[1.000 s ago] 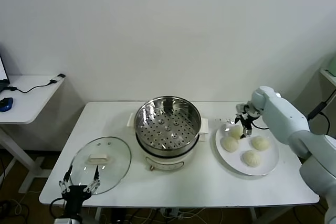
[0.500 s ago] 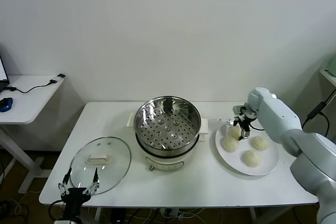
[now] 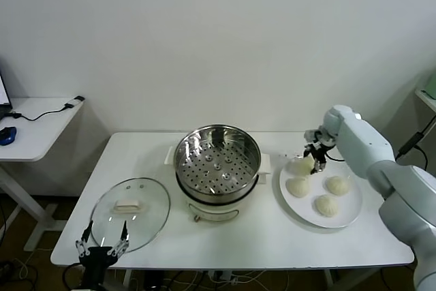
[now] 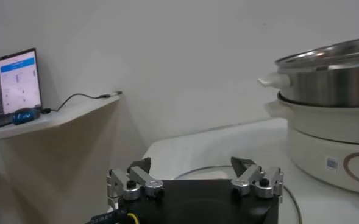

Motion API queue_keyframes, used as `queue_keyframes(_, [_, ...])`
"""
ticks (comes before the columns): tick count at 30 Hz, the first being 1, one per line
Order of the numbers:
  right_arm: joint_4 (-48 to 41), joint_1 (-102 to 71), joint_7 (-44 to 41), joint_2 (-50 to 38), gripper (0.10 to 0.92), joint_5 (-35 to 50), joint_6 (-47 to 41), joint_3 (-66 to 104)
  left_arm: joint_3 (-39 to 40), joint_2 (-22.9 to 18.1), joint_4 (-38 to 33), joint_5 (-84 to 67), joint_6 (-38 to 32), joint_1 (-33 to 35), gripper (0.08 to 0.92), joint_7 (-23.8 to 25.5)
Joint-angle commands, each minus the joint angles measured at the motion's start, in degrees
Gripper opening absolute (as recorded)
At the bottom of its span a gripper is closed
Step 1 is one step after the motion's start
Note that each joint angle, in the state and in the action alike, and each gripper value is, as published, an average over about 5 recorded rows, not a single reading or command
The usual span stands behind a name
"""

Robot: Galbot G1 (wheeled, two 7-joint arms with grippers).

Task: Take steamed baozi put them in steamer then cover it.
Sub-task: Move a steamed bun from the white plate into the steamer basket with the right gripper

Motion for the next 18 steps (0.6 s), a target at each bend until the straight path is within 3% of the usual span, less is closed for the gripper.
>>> queue_keyframes(1, [6.27,12.67,-4.25,0.68,0.695,5.03,8.15,-12.24,0.23,-0.04,-0.29,0.02,-0.03,0.58,0.823,0.01])
queue_keyframes(11, [18.66,28.64,-7.52,7.42,0.703,14.75,18.21,-27.11,0.4,-0.03,-1.17,-0.12,-0.14,2.68,0.823,0.04])
queue_keyframes(18, [28.55,28.65,-4.33,12.09,0.704,7.92,23.56,-27.96,0.76,0.03,-1.12,-0.26,0.15,3.21,0.823,0.07])
